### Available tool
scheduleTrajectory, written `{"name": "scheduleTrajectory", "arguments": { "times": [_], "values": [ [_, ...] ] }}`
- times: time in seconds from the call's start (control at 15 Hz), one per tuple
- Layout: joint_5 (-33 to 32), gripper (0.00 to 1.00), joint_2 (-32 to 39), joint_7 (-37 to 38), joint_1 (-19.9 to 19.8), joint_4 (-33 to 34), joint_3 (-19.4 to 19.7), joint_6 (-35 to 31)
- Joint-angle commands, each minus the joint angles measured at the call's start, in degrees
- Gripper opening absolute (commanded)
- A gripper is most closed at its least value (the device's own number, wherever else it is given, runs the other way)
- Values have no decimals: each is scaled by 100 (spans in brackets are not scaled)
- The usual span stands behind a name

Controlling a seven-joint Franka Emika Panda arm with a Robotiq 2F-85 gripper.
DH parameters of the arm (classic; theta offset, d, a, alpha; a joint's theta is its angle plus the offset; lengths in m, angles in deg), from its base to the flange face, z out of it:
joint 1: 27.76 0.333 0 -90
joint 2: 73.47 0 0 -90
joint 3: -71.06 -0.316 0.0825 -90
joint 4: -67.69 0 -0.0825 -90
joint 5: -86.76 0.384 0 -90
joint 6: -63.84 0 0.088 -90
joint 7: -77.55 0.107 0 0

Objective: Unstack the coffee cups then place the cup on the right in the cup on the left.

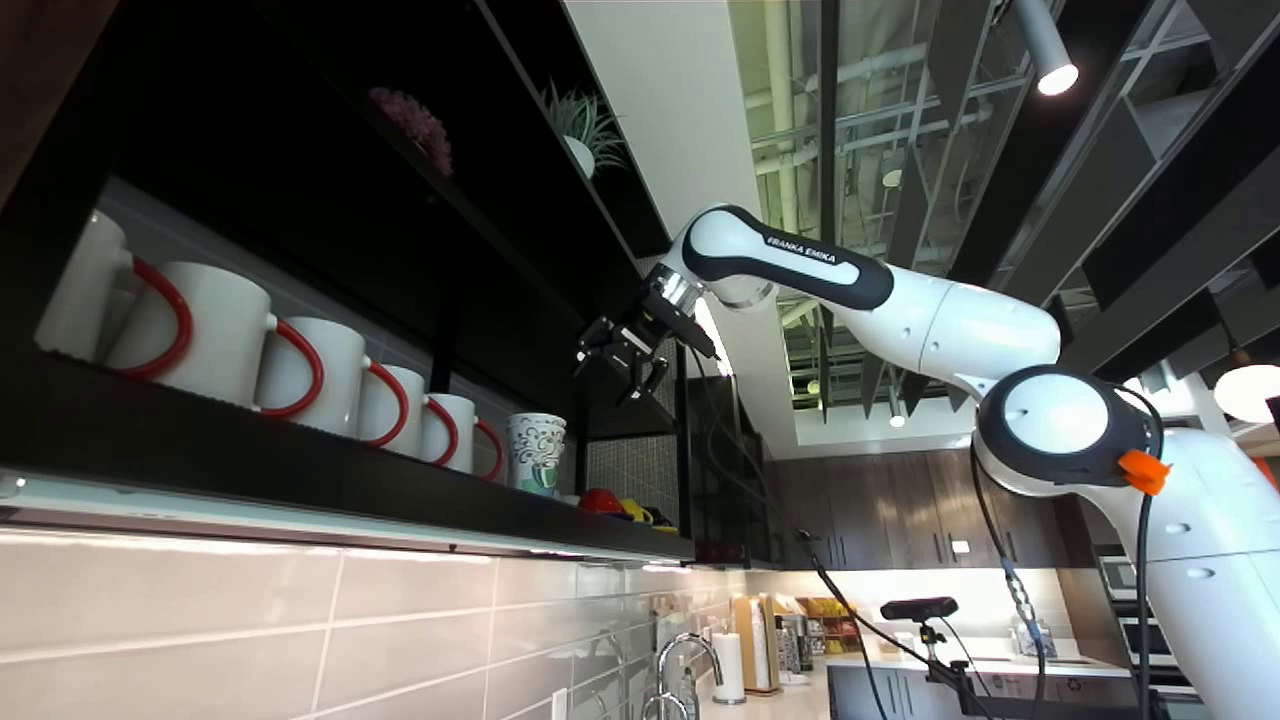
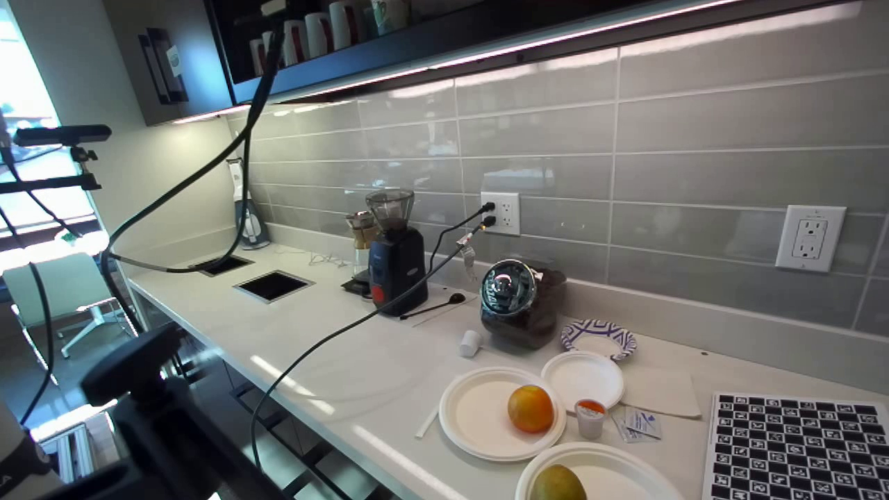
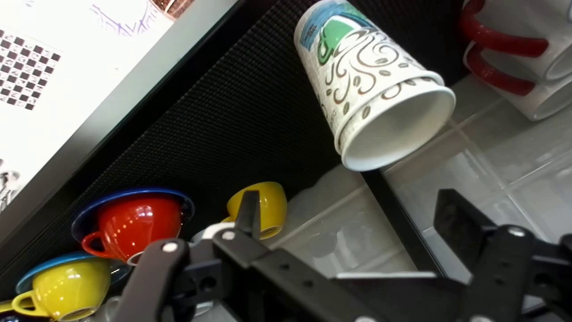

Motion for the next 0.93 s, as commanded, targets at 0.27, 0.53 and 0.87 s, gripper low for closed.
{"name": "scheduleTrajectory", "arguments": {
  "times": [0.27, 0.53, 0.87],
  "values": [
    [717, 100, -720, -887, -141, -807, 49, -30],
    [778, 100, -1124, -1475, -118, -1515, 95, -223],
    [686, 100, -1530, -1906, -85, -2279, 129, -657]
  ]
}}
